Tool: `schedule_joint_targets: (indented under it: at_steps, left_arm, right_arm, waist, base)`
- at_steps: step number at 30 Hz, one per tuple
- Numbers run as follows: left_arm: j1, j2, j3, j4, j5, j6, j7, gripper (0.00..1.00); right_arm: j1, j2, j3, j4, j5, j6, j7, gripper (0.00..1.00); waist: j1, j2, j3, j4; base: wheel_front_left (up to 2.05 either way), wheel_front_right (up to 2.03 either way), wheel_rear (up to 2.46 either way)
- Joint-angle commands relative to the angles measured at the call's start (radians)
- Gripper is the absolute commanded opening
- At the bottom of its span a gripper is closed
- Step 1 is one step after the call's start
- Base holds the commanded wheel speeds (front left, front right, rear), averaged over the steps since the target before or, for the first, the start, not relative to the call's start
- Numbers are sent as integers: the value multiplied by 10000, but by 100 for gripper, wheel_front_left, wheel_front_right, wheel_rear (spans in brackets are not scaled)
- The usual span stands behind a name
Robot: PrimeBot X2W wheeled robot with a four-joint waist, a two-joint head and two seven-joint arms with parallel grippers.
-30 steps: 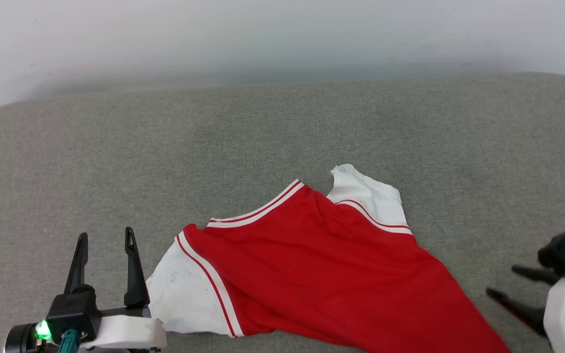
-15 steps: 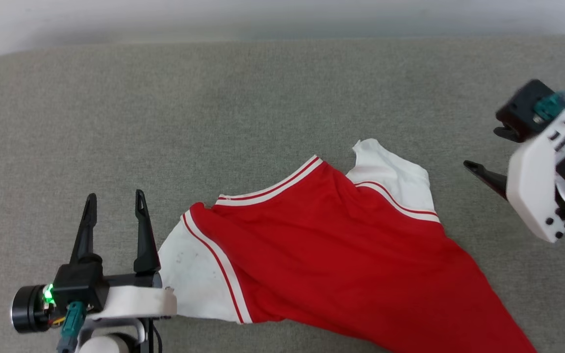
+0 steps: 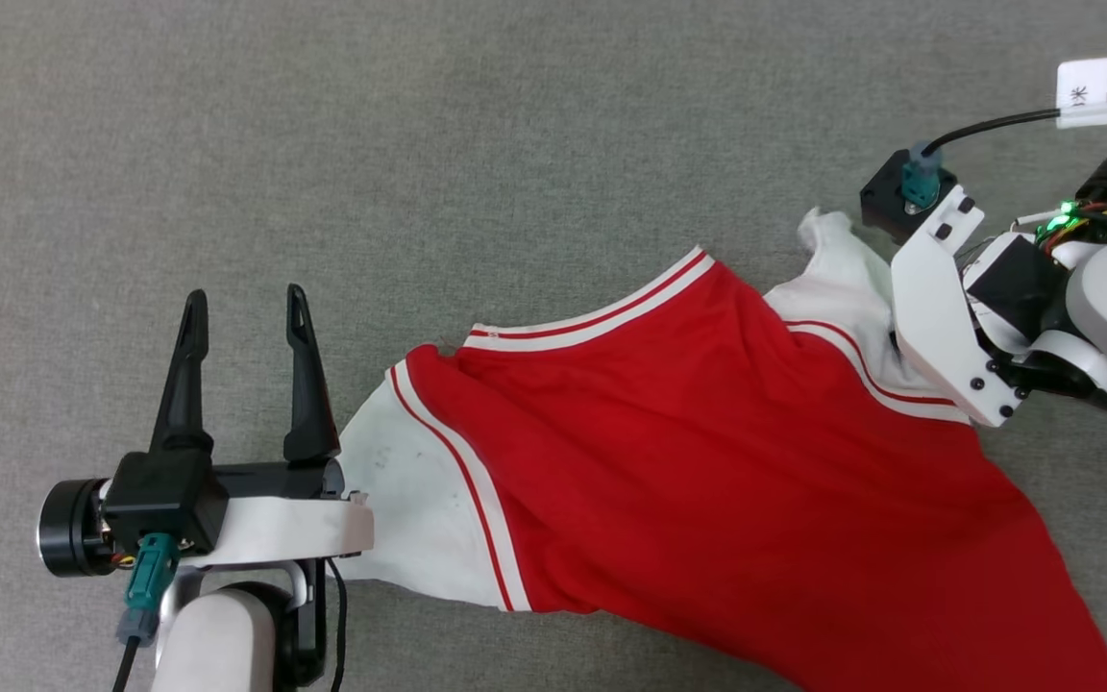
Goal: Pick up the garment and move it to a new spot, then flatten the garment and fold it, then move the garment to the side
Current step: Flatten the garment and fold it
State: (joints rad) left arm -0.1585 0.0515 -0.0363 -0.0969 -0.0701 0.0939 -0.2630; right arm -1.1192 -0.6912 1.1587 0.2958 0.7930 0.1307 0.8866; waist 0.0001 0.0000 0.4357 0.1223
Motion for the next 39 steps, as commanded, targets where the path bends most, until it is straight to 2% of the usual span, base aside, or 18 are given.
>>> schedule_joint_targets:
  at_steps: [1,5,6,7,11,17,24,28,32,38,39]
  left_arm:
    - [-129,-17,-41,-38,-51,39,-26,100]
    - [-186,-16,-54,-2,-107,131,-26,100]
    - [-196,-14,-31,20,-97,119,-26,100]
    - [-200,-15,-12,57,-88,126,-26,100]
    - [-117,-14,77,207,-28,58,-26,100]
    - [362,-13,261,350,60,36,-26,100]
    - [990,-13,457,283,128,24,-26,100]
    - [1123,-14,473,264,140,-43,-26,100]
    - [1079,-14,483,283,198,-122,-26,100]
    - [952,34,555,445,310,-252,-26,100]
    - [926,75,579,458,329,-285,-26,100]
  right_arm:
    - [111,51,338,168,81,1,-78,100]
    - [510,27,1190,498,239,1,-361,100]
    - [529,41,1273,521,257,1,-512,45]
    - [503,67,1305,514,285,1,-720,1]
    - [-78,-74,1228,493,272,-4,-1760,0]
    - [-433,-964,1011,309,499,-2,-3614,0]
    - [854,-2565,534,323,1465,-4,-4742,0]
    - [2036,-3047,106,814,2068,-2,-5260,0]
    - [3341,-2904,-254,1785,2645,-4,-5624,0]
    - [4532,-1988,-551,2796,3078,1,-6144,0]
    - [4538,-1929,-658,2889,3010,2,-6346,33]
  waist:
    - [-1,0,222,163]
    - [-1,0,323,133]
    - [-1,0,309,102]
    - [-1,0,273,66]
    - [-1,0,-107,-112]
    - [-1,0,-1068,-407]
    - [-1,0,-1734,-730]
    - [-1,0,-1789,-794]
    - [-1,0,-1729,-841]
    - [-1,0,-1816,-902]
    - [-1,0,-1881,-921]
  base:
    - [0,0,0]
    - [0,0,0]
    - [0,0,0]
    - [0,0,0]
    - [0,0,0]
    - [0,0,0]
    - [0,0,0]
    - [0,0,0]
    - [0,0,0]
    - [0,0,0]
    - [0,0,0]
